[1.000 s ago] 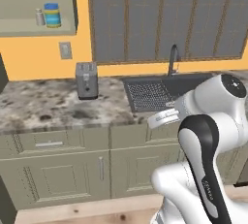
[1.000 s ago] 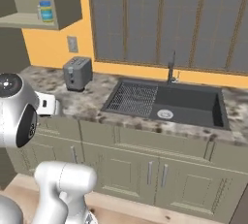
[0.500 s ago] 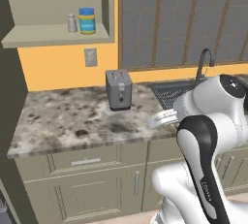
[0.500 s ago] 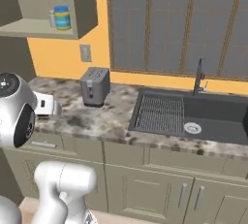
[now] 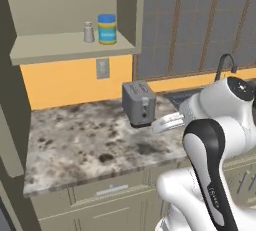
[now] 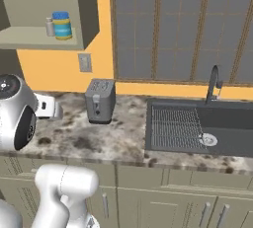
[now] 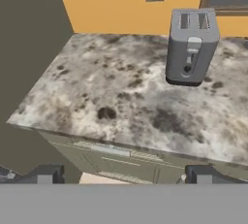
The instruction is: Collect the paprika, mayonnaise, and shaker from the cabinet and place them next to the stove.
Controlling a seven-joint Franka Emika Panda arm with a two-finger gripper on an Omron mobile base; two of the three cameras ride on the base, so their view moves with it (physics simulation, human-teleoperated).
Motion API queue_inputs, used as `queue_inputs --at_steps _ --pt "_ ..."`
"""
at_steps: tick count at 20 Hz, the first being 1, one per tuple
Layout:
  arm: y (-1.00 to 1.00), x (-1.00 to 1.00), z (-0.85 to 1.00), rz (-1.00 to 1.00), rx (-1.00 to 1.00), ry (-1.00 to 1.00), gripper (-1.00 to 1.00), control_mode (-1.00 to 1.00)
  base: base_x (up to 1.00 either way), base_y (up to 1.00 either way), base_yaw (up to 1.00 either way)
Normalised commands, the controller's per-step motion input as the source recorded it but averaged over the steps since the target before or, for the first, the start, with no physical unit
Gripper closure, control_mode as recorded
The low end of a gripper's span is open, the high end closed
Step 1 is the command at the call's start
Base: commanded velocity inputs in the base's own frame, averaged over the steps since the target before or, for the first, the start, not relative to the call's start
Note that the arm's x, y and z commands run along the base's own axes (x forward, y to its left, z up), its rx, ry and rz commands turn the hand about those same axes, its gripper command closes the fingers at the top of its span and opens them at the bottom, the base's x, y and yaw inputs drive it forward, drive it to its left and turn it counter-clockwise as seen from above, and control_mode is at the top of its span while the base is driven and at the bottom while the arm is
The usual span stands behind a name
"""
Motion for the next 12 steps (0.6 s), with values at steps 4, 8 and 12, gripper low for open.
queue_inputs --at_steps 4,8,12 --pt "0.0 0.0 0.0 0.0 0.0 0.0 -1.0 1.0 0.52 0.58 -0.16" --pt "0.0 0.0 0.0 0.0 0.0 0.0 -1.0 1.0 0.41 0.65 -0.07" --pt "0.0 0.0 0.0 0.0 0.0 0.0 -1.0 1.0 0.52 0.6 -0.03"
